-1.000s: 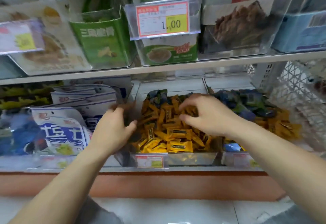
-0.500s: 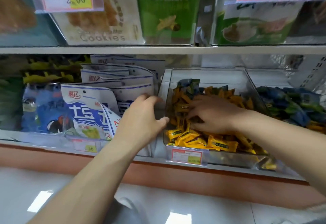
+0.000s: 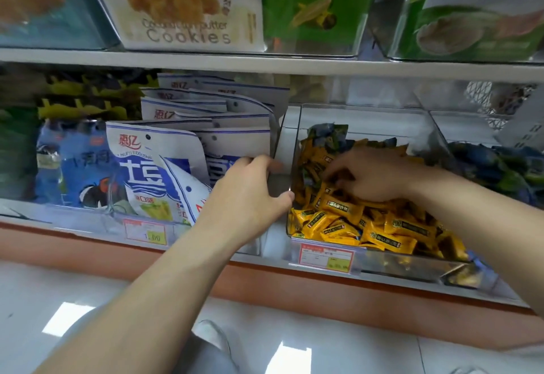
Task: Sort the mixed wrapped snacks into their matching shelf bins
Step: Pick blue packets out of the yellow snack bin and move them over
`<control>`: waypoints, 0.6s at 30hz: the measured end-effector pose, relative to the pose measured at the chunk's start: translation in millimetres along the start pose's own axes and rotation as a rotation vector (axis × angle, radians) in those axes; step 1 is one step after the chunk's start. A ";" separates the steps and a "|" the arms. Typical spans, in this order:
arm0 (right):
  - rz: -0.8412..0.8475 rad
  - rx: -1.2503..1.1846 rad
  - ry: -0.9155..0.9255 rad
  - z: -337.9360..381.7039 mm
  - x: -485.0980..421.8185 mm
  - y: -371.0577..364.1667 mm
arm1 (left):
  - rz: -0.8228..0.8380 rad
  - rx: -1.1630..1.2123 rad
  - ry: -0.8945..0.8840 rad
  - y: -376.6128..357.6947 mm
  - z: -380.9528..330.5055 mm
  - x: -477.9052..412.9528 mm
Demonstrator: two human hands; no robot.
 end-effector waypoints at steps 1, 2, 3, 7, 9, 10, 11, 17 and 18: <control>0.026 0.017 -0.011 0.7 -4.0 -3.3 | 0.002 0.012 0.001 -0.4 0.9 0.5; 0.049 0.034 -0.019 2.2 -7.2 -5.1 | 0.001 0.021 -0.001 -0.2 1.0 1.0; 0.072 0.056 -0.026 4.6 -9.4 -6.4 | 0.001 0.025 -0.003 0.2 1.0 1.5; 0.160 0.162 -0.023 15.5 -13.8 -10.0 | 0.052 0.040 -0.005 -0.3 -0.2 2.6; 0.152 0.213 -0.002 18.0 -14.7 -9.4 | 0.071 0.049 -0.006 -0.4 -0.2 3.4; 0.136 0.220 0.003 16.9 -14.8 -8.8 | 0.078 0.051 -0.008 -0.8 -0.4 4.0; 0.124 0.209 0.003 14.3 -14.5 -8.6 | 0.085 0.054 -0.009 -1.2 -0.5 4.8; -0.023 -0.016 0.024 -0.9 -8.8 4.9 | 0.094 0.065 -0.011 0.6 -0.6 5.6; -0.065 -0.081 0.025 -3.1 -6.3 10.8 | 0.093 0.067 -0.013 1.0 -0.5 5.4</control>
Point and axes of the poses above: each hand's wrist, its own x-axis away from the middle knuckle, its own y-axis out of the back of the hand, z = x × y, the point moved 9 cm from there along -x, towards the middle knuckle, and after that the axes turned 9 degrees about z, right-handed, at the moved point
